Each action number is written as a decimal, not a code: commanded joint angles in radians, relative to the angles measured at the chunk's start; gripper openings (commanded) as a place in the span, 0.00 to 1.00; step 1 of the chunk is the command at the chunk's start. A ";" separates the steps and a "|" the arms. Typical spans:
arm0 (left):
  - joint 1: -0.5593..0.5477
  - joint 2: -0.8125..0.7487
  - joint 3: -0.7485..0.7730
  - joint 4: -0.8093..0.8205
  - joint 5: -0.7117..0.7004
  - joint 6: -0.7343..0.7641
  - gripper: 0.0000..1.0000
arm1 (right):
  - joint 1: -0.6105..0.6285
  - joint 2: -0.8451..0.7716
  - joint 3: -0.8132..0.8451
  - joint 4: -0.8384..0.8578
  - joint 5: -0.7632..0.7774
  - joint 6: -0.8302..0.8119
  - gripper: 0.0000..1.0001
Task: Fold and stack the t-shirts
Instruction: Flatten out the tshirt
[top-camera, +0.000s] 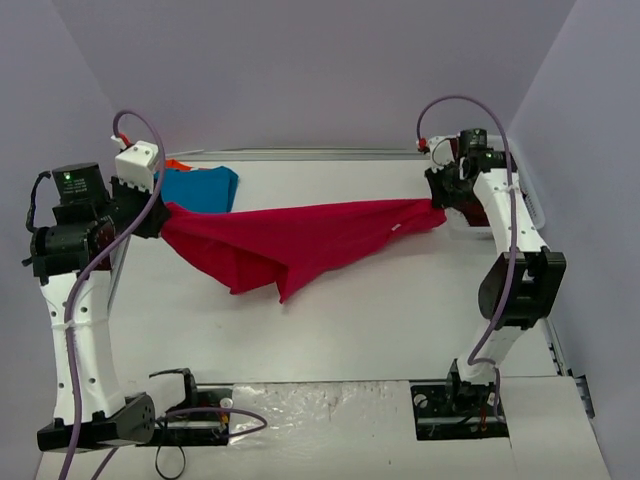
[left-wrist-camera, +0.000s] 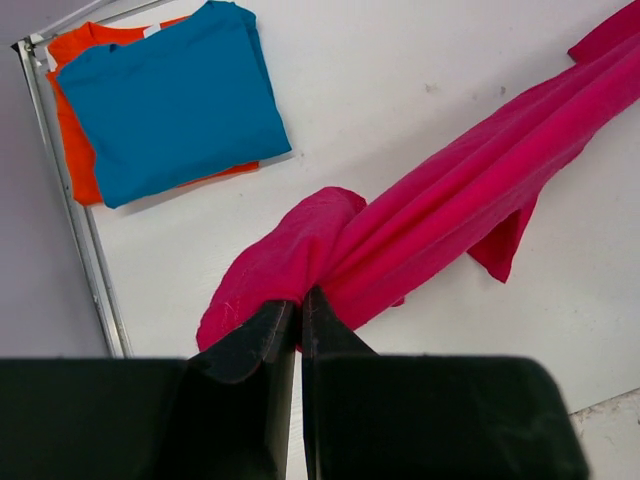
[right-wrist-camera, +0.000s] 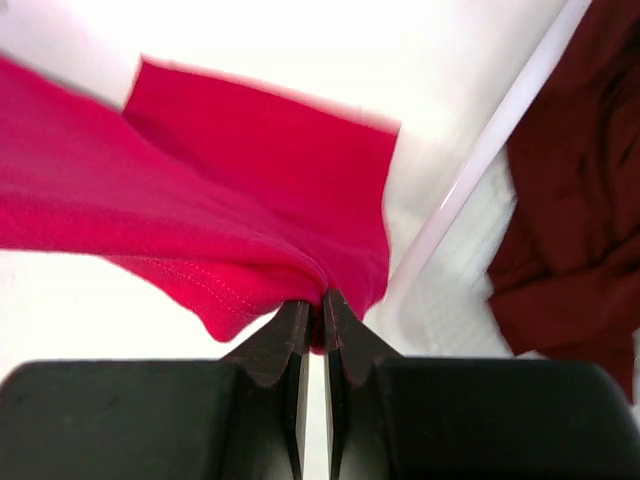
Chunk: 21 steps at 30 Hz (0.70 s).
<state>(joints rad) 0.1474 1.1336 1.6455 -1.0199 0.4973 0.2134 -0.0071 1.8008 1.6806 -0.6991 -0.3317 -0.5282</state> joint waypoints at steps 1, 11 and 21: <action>0.011 -0.047 0.068 -0.069 0.003 0.063 0.02 | 0.012 0.078 0.122 -0.071 -0.038 -0.007 0.00; 0.009 -0.120 -0.122 -0.120 0.030 0.124 0.02 | 0.033 0.379 0.327 -0.030 -0.101 0.042 0.09; -0.015 -0.152 -0.168 -0.512 0.391 0.623 0.02 | 0.098 0.317 0.132 -0.028 -0.096 -0.030 0.00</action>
<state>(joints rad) 0.1432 1.0176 1.4414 -1.2652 0.6956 0.5426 0.0788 2.2551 1.8961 -0.6868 -0.4240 -0.5114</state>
